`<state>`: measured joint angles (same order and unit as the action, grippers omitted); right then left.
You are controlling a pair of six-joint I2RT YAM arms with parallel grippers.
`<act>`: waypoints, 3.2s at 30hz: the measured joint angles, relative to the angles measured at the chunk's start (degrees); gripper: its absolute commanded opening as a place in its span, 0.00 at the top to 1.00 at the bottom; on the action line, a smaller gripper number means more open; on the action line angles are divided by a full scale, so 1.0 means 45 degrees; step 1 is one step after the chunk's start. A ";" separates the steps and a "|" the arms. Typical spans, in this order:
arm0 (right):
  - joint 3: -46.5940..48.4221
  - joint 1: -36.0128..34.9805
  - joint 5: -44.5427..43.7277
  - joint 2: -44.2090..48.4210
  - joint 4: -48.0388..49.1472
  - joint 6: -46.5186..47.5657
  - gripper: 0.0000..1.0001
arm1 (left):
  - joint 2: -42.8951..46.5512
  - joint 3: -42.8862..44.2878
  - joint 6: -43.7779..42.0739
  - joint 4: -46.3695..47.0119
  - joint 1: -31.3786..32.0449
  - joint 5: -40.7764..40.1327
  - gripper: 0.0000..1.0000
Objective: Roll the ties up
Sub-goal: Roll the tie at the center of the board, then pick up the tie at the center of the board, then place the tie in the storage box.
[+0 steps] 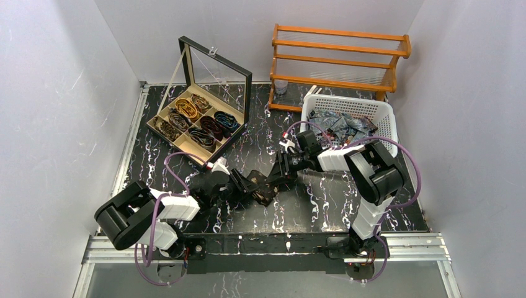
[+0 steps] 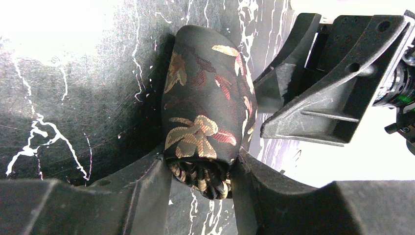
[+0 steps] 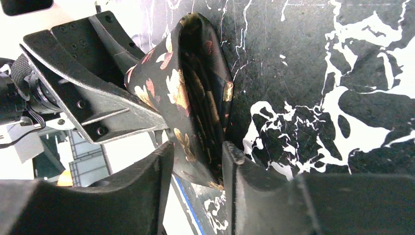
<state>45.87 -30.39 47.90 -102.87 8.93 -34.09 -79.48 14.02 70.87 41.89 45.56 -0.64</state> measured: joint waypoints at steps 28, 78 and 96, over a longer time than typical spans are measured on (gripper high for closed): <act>-0.0408 -0.0359 0.1399 -0.1375 0.2521 -0.1282 0.69 | -0.0933 0.0389 0.0321 0.1107 0.0000 0.0223 0.45; 0.1579 -0.0019 -0.2089 0.3405 -0.3968 0.0374 0.47 | 0.0879 1.2167 -0.5707 -1.9161 -0.7271 -0.0782 0.63; 0.1083 -0.0019 -0.0957 0.3405 -0.3949 0.0384 0.48 | -0.2487 1.5446 -0.6426 -2.1264 -0.9573 0.0112 0.64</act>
<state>50.74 -30.48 43.59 -87.55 -8.84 -32.36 -90.67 83.53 41.95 -53.80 2.48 -0.14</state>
